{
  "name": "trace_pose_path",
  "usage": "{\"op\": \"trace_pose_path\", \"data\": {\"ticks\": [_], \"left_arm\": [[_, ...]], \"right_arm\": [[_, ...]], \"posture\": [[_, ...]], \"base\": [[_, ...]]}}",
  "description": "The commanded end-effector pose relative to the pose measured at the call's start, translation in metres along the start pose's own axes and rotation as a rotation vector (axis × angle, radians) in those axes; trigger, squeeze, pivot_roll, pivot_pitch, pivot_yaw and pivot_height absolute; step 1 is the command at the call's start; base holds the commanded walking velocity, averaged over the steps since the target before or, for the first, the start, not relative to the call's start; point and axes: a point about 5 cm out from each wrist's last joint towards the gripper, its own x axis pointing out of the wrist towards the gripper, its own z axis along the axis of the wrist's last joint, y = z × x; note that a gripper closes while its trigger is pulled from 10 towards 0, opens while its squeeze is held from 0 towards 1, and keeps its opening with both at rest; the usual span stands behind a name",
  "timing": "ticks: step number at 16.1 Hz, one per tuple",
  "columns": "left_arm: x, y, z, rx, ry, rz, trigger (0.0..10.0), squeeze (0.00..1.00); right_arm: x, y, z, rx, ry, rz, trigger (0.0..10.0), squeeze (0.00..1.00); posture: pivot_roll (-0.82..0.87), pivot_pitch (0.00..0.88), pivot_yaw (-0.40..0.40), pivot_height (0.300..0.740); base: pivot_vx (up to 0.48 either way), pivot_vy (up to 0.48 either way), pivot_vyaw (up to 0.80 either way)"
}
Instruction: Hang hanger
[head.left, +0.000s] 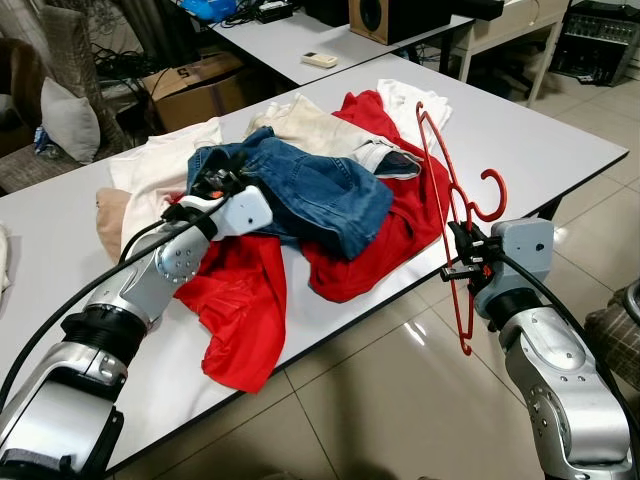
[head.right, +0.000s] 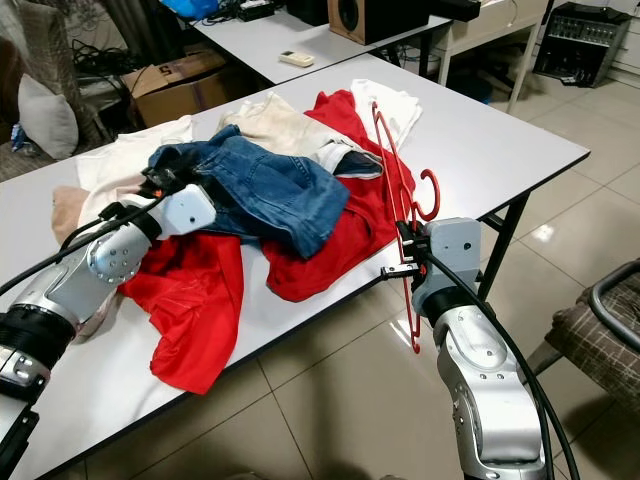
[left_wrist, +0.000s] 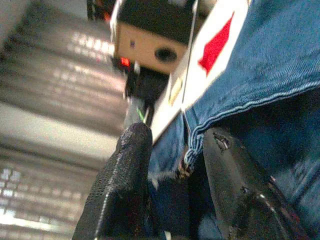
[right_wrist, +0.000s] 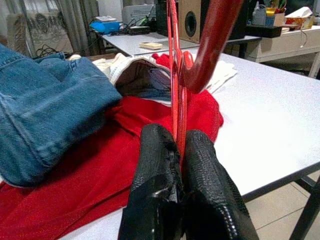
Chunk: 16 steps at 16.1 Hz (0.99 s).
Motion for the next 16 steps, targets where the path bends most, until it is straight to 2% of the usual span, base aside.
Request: {"op": "trace_pose_path", "data": {"ticks": [1,3,5,6,10,11,12,13,14,15,16], "left_arm": [[-0.005,-0.003,0.001,0.027,-0.025,0.006,10.0,0.0],[-0.003,-0.003,-0.002,0.052,-0.012,0.017,10.0,0.0],[0.001,0.013,0.005,0.074,-0.066,0.098,10.0,0.0],[0.001,0.015,0.004,0.077,-0.059,0.092,10.0,0.0],[0.0,-0.006,-0.019,0.047,0.086,-0.086,10.0,0.0],[0.0,-0.008,-0.02,0.044,0.096,-0.116,7.9,0.0],[0.0,-0.01,-0.021,0.035,0.101,-0.133,7.9,0.0],[-0.001,-0.01,-0.021,0.037,0.094,-0.148,8.7,0.0],[-0.002,-0.01,-0.019,0.017,0.06,-0.17,10.0,0.0],[-0.01,-0.017,-0.014,-0.042,-0.015,-0.267,10.0,0.0],[-0.019,-0.027,-0.013,-0.081,-0.049,-0.358,10.0,0.0]], "right_arm": [[0.001,0.001,0.008,0.016,-0.039,0.006,10.0,0.0],[0.002,0.0,0.008,0.016,-0.041,0.002,10.0,0.0],[0.003,0.002,0.011,0.019,-0.053,0.011,10.0,0.0],[0.003,0.002,0.011,0.018,-0.051,0.012,10.0,0.0],[0.003,0.004,0.009,0.02,-0.049,0.022,10.0,0.0],[0.003,0.006,0.008,0.025,-0.048,0.021,10.0,0.0],[0.003,0.007,0.008,0.028,-0.048,0.022,10.0,0.0],[0.002,0.009,0.008,0.033,-0.05,0.03,10.0,0.0],[0.001,0.01,0.007,0.034,-0.048,0.04,10.0,0.0],[0.001,0.012,0.005,0.034,-0.04,0.054,10.0,0.0],[0.001,0.014,0.003,0.034,-0.034,0.071,10.0,0.0]], "posture": [[-0.14,0.0,0.148,0.74],[-0.14,0.0,0.143,0.74],[-0.14,0.0,0.138,0.74],[-0.14,0.0,0.138,0.74],[-0.15,0.0,0.145,0.74],[-0.15,0.0,0.146,0.74],[-0.15,0.0,0.146,0.74],[-0.15,0.0,0.141,0.74],[-0.15,0.0,0.136,0.74],[-0.14,0.0,0.129,0.74],[-0.15,0.0,0.121,0.74]], "base": [[0.0,0.0,0.0],[0.0,0.0,0.0],[0.0,0.0,0.0],[0.0,0.0,0.0],[0.0,0.0,0.0],[0.0,0.0,0.0],[0.0,0.0,0.0],[0.0,0.0,0.0],[0.0,0.0,0.0],[0.0,0.0,0.0],[0.0,0.0,0.0]]}}
